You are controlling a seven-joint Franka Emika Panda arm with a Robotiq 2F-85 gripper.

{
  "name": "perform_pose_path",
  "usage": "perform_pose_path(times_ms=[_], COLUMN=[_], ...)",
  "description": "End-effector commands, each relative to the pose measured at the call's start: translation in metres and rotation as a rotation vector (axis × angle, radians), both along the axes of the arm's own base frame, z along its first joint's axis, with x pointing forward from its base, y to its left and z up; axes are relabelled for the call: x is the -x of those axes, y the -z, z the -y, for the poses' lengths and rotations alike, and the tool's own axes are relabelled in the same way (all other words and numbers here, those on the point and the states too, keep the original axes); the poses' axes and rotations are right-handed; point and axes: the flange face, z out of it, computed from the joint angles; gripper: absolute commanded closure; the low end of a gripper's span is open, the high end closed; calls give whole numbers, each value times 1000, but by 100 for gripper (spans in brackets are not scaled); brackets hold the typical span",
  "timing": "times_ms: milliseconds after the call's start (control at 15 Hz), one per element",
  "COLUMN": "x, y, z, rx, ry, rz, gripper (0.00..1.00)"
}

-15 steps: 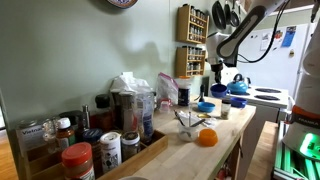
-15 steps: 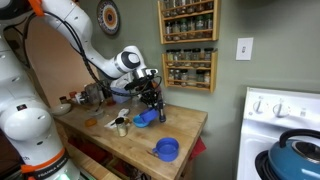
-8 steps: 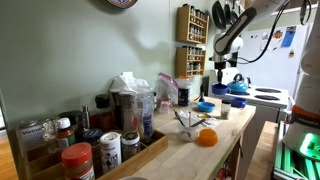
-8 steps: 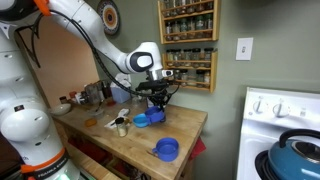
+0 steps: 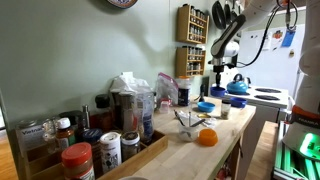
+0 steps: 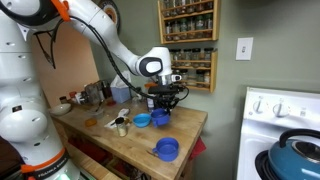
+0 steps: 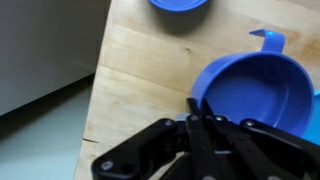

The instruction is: Pour the contents from the furthest cup into the blue bowl

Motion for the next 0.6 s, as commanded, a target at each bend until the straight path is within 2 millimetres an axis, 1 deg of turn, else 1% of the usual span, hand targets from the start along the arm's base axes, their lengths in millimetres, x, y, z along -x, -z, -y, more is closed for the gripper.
perform_pose_path(times_ms=[0, 267, 533], x=[-13, -17, -19], y=[16, 34, 57], z=[18, 36, 45], rx=[-4, -7, -32], ry=[49, 83, 101], rz=[6, -20, -58], gripper=[99, 99, 99])
